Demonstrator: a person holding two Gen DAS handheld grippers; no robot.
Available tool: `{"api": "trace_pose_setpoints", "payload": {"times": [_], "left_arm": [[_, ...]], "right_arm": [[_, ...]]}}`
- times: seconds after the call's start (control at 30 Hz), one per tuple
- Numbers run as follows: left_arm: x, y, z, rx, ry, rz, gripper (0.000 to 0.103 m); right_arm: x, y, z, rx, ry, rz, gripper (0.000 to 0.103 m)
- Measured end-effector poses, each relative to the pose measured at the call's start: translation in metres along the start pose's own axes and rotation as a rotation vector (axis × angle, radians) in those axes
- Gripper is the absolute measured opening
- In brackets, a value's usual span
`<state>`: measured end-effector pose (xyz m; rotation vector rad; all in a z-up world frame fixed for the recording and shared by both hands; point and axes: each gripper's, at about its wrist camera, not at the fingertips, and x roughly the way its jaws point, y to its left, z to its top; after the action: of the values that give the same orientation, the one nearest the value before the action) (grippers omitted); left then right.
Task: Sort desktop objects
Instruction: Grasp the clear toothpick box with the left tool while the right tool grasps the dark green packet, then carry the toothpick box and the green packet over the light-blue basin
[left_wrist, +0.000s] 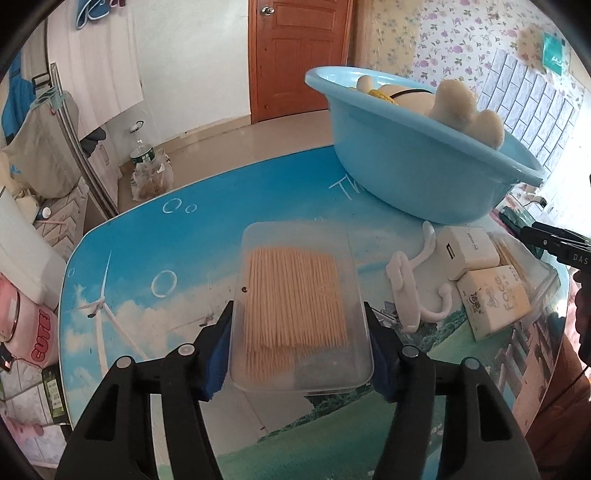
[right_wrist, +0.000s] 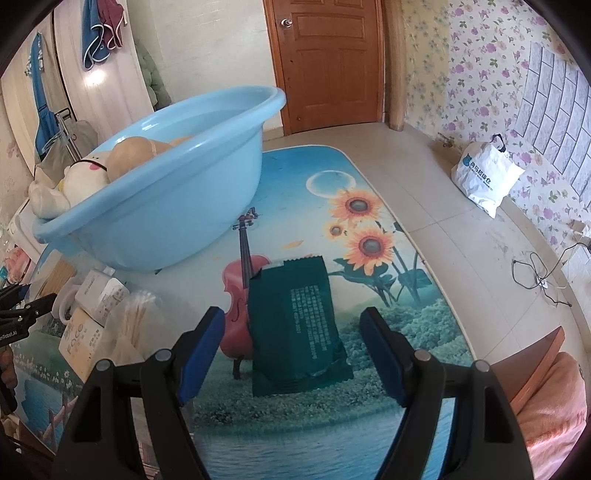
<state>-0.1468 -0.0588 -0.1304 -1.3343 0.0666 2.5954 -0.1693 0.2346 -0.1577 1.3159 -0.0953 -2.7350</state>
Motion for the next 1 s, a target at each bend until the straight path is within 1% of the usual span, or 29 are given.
{"api": "trace_pose_setpoints", "payload": {"times": [0.13,0.17,0.2,0.23,0.27,0.5,0.8,0.9,1.0], "left_arm": [[-0.003,0.001,0.0,-0.008,-0.003,-0.004,0.061],[-0.005,0.0,0.0,-0.008,-0.006,-0.006,0.061],[-0.005,0.002,0.0,-0.009,-0.007,-0.007,0.061],[-0.006,0.001,0.001,-0.008,-0.011,-0.008,0.061],[-0.008,0.001,0.002,-0.008,-0.015,-0.008,0.061],[-0.018,-0.004,0.005,-0.012,-0.036,-0.008,0.061],[-0.039,-0.004,0.014,-0.022,-0.099,0.015,0.061],[-0.046,-0.006,0.017,-0.023,-0.118,0.017,0.061],[-0.053,-0.009,0.019,-0.028,-0.136,0.01,0.061]], "right_arm": [[0.002,0.001,-0.001,-0.007,0.004,-0.002,0.075],[0.001,0.001,-0.001,-0.014,0.001,-0.007,0.072],[0.001,0.002,-0.001,-0.025,0.001,-0.01,0.062],[0.002,0.004,0.0,-0.047,0.004,-0.018,0.057],[0.003,0.006,0.001,-0.067,0.006,-0.026,0.047],[-0.001,0.0,0.0,-0.05,-0.01,-0.008,0.045],[-0.015,-0.007,0.005,-0.021,-0.058,-0.025,0.045],[-0.019,-0.006,0.006,-0.017,-0.082,-0.028,0.045],[-0.027,-0.005,0.01,-0.012,-0.112,-0.013,0.045]]}}
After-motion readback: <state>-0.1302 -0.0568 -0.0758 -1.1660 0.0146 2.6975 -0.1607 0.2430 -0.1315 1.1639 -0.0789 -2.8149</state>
